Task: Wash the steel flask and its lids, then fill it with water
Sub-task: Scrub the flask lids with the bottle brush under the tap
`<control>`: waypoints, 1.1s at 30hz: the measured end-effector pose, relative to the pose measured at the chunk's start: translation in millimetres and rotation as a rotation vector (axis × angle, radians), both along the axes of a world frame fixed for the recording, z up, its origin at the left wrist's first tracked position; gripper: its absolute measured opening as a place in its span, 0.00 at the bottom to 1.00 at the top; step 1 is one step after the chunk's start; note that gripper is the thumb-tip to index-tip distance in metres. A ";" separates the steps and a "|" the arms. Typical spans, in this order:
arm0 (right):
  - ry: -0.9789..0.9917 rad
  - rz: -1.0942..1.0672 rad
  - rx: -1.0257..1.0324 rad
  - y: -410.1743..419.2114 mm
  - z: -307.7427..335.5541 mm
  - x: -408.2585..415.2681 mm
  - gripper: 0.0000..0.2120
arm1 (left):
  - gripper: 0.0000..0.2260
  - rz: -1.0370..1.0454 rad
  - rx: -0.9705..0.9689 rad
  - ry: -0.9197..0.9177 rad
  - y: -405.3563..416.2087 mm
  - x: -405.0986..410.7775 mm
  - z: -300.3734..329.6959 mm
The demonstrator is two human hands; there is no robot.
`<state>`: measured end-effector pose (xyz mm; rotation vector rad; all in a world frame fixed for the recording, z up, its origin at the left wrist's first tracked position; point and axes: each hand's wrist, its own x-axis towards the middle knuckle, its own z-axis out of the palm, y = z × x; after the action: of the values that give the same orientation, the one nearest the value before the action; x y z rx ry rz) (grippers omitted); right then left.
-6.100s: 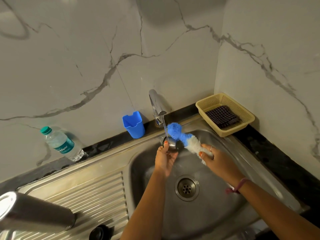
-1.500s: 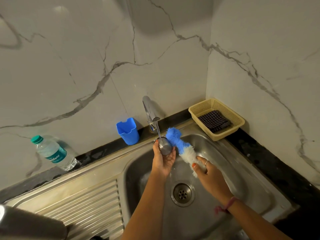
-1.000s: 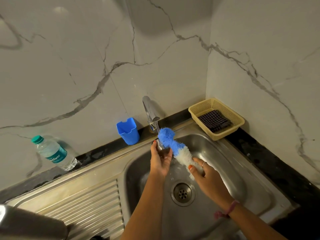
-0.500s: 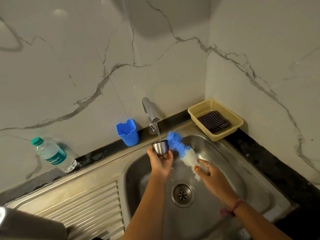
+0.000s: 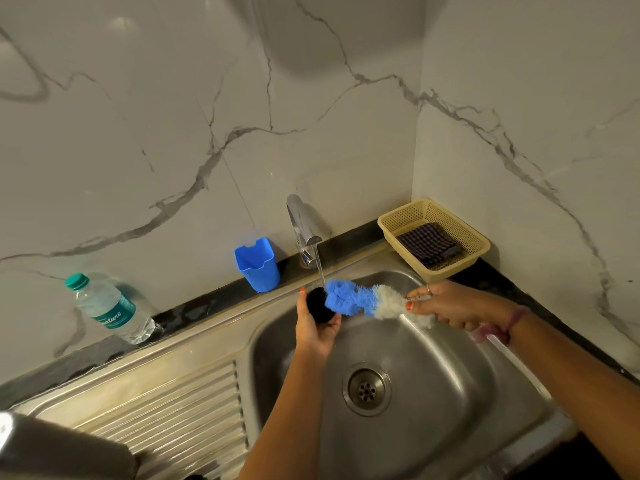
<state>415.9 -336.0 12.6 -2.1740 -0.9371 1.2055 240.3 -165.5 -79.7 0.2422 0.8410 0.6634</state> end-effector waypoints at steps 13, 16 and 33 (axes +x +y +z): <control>-0.236 0.079 0.118 25.2 -12.0 -29.3 0.17 | 0.14 -0.174 0.087 0.111 -2.7 7.8 -0.9; -0.855 0.465 0.191 18.9 -14.6 -38.1 0.21 | 0.17 -0.176 0.092 0.160 3.4 7.0 -3.2; 0.583 -0.281 -0.152 26.3 -27.0 -34.2 0.13 | 0.16 -0.139 0.102 0.104 7.4 4.9 0.6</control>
<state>381.7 -309.7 -14.4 -1.8075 -0.2950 1.6664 245.1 -158.1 -79.0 0.4267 0.8826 0.5673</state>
